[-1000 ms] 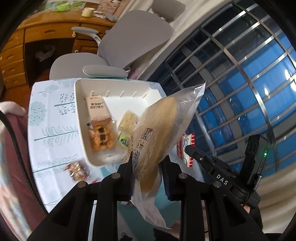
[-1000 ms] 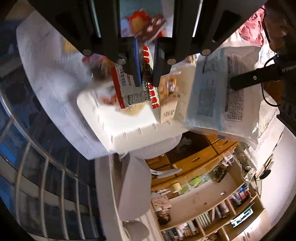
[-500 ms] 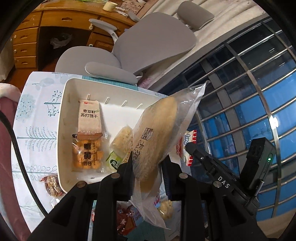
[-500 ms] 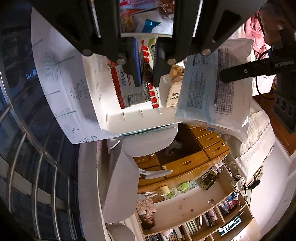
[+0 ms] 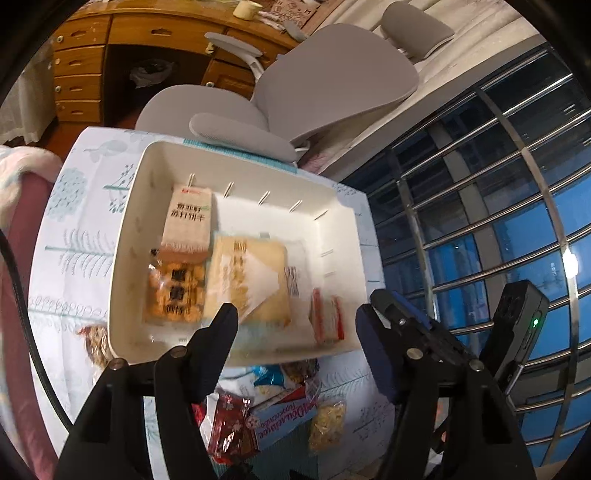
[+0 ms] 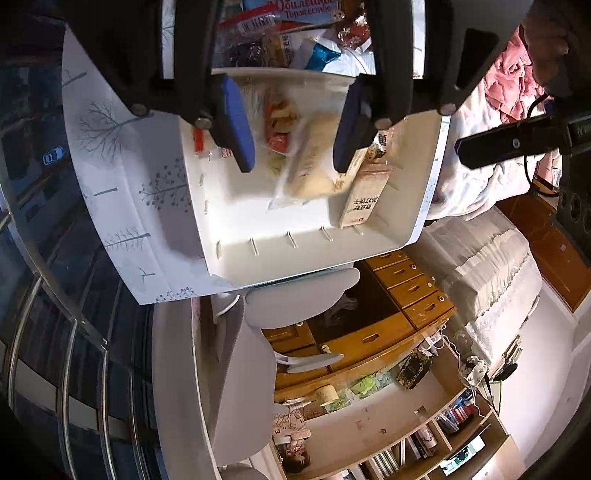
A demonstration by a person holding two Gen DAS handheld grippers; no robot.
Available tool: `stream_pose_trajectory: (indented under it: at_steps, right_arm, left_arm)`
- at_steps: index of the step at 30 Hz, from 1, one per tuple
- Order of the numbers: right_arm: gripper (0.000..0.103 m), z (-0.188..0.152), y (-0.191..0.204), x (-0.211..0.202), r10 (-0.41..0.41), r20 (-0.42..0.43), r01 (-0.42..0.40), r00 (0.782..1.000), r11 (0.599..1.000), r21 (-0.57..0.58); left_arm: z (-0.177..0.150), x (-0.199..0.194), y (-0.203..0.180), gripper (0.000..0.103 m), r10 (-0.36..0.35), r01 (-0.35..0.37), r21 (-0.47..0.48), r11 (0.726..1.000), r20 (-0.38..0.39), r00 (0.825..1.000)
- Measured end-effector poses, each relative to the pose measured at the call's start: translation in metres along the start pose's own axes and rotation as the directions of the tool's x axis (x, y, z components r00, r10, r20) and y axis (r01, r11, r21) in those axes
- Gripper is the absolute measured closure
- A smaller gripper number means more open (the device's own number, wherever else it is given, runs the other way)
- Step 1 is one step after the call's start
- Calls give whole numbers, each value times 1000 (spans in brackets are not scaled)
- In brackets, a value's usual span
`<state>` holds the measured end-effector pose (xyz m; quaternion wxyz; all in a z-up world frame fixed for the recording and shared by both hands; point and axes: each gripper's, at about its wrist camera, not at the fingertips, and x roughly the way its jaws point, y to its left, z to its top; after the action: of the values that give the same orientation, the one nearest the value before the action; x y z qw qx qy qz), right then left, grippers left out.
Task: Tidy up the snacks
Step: 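Open both tools to drop the bread bag and white-red packet into the basket, then withdraw both tools from the basket back over the snack pile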
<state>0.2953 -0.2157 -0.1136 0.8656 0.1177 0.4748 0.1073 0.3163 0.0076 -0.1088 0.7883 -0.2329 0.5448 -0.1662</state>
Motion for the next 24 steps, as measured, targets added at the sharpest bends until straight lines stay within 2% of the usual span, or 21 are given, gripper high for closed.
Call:
stream_pose_trajectory:
  at_steps: [4,5,8,15,24]
  right_arm:
    - [43,-7,-2,-10,0,5,0,1000,999,39]
    - [42,-10,-1,-15,7,10,-8,1000,999,49]
    - [42,-17,4,-26,3,22,-4,1000,999,48]
    - [42,-45,26,-52,-29,41,26,999,997,68]
    - [42,-100,54,-84,-52,69,41,996,987,158]
  left_arm:
    - [-12,-7,-3,38,40,-40,-5,999,-25,999]
    - [-15,-10,-4,38,49,-49,0,999,-30,998]
    - [-26,-21,-6,30,70,-70,18,997,-41,997]
    - [-57,-56,5,30,79,-78,38,996,-29,996]
    - [-108,-105,24,30,90,-86,98,991,-34,995]
